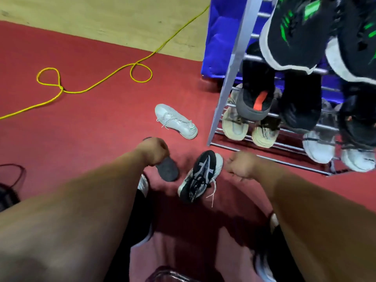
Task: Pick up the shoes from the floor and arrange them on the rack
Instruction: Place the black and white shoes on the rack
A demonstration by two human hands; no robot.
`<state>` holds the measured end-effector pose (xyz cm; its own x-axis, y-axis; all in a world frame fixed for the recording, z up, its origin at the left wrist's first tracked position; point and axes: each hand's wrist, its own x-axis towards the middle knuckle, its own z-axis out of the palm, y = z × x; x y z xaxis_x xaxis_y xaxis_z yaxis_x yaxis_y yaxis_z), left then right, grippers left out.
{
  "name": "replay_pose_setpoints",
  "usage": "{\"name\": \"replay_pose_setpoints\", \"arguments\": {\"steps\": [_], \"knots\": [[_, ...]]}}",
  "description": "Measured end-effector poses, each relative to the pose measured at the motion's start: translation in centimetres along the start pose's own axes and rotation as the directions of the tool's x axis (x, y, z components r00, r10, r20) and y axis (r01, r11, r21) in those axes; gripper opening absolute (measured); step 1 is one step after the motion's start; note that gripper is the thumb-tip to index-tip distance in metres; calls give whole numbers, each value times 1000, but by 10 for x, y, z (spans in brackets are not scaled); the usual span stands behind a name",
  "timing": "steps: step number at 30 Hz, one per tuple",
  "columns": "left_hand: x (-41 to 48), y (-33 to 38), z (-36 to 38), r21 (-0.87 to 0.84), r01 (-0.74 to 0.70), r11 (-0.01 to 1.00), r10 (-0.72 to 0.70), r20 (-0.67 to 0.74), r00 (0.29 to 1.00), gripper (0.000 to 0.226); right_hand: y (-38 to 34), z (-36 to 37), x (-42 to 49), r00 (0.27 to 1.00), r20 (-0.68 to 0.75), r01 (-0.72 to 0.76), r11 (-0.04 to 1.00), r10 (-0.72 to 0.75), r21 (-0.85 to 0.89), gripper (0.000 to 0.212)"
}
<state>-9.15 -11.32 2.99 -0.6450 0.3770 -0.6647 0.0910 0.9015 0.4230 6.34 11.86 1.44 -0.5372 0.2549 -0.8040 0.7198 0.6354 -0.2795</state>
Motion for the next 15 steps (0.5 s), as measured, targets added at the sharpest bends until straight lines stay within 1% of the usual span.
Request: {"name": "replay_pose_setpoints", "arguments": {"steps": [2, 4, 6, 8, 10, 11, 12, 13, 14, 15], "knots": [[18, -9, 14, -73, 21, 997, -24, -35, 999, 24, 2, 1, 16, 1000, -15, -21, 998, 22, 61, 13], [37, -20, 31, -151, 69, 986, -77, -49, 996, 24, 1, 6, 36, 999, -51, -7, 979, 18, 206, 14], [51, -30, 47, -219, 135, 966, -143, -21, 989, 24, -3, 15, 55, 998, -42, -25, 937, 43, 348, 12], [62, -37, 58, -268, 194, 944, -191, 39, 981, 24, -4, 29, 73, 997, 10, -70, 901, 73, 428, 13], [71, -42, 68, -330, 238, 914, -221, 88, 971, 17, -2, 48, 92, 993, 67, -119, 876, 99, 467, 17], [75, -44, 74, -364, 262, 894, -242, 100, 965, 11, -1, 57, 99, 989, 94, -145, 884, 115, 444, 18], [79, -47, 79, -399, 285, 872, -264, 106, 959, 12, -2, 64, 104, 984, 115, -176, 883, 139, 436, 15], [84, -51, 85, -421, 319, 849, -296, 120, 947, 17, -5, 69, 108, 977, 122, -213, 867, 177, 451, 11], [86, -54, 90, -446, 346, 826, -319, 137, 938, 18, -8, 72, 113, 971, 118, -239, 840, 207, 487, 14], [89, -56, 95, -462, 365, 808, -332, 154, 931, 11, -12, 74, 116, 969, 108, -246, 819, 222, 519, 19]]}}
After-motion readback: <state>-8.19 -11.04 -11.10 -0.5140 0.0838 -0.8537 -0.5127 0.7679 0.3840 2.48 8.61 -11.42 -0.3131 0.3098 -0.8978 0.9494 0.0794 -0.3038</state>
